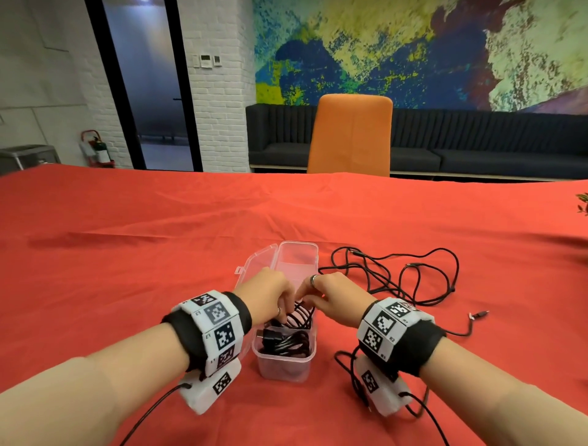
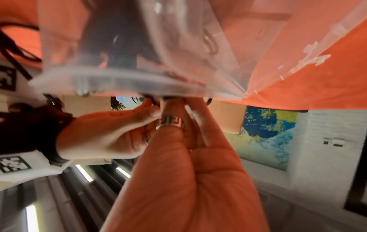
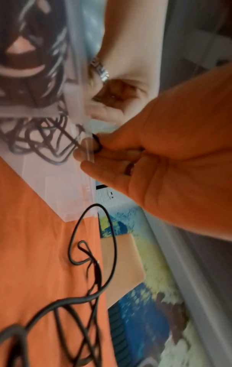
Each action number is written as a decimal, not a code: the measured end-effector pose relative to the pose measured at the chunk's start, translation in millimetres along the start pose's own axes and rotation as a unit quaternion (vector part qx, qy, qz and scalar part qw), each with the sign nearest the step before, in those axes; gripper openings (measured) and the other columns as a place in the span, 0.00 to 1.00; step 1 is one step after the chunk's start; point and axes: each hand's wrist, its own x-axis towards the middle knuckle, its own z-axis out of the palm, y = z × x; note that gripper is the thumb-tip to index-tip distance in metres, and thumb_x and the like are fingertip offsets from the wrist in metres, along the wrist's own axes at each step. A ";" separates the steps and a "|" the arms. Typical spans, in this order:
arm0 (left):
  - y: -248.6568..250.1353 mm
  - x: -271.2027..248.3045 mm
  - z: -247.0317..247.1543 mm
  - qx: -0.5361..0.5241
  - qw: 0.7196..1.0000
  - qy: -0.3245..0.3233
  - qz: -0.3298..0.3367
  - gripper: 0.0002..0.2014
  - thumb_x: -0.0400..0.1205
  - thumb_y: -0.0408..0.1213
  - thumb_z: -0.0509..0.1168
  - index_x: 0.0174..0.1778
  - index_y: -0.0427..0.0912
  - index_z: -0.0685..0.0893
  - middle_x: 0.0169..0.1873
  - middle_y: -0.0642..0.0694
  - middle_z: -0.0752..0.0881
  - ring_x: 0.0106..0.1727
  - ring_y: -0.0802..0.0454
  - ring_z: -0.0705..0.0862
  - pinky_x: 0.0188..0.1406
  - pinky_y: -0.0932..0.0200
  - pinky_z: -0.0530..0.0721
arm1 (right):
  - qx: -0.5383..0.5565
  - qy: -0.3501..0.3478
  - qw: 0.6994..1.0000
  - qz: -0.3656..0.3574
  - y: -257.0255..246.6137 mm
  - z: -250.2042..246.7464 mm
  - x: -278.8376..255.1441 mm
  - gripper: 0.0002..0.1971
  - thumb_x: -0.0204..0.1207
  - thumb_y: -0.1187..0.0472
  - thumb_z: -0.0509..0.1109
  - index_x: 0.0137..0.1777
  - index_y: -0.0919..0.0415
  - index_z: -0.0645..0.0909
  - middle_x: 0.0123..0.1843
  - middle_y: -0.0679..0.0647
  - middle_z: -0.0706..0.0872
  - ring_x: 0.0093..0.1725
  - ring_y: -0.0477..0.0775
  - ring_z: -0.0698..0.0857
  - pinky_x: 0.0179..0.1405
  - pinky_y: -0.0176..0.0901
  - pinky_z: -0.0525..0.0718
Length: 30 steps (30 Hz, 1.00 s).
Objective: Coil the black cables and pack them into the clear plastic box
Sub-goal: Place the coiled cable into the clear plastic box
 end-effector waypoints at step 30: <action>-9.2 3.0 -7.0 0.041 0.998 -0.046 0.020 0.18 0.69 0.15 0.56 0.44 0.33 0.88 0.38 0.36 0.91 0.40 0.49 0.90 0.41 0.64 0.84 | -0.240 -0.157 0.958 0.004 -17.6 13.8 24.1 0.12 0.76 0.63 0.64 0.54 0.66 0.85 0.52 0.64 0.87 0.51 0.63 0.83 0.51 0.48 0.82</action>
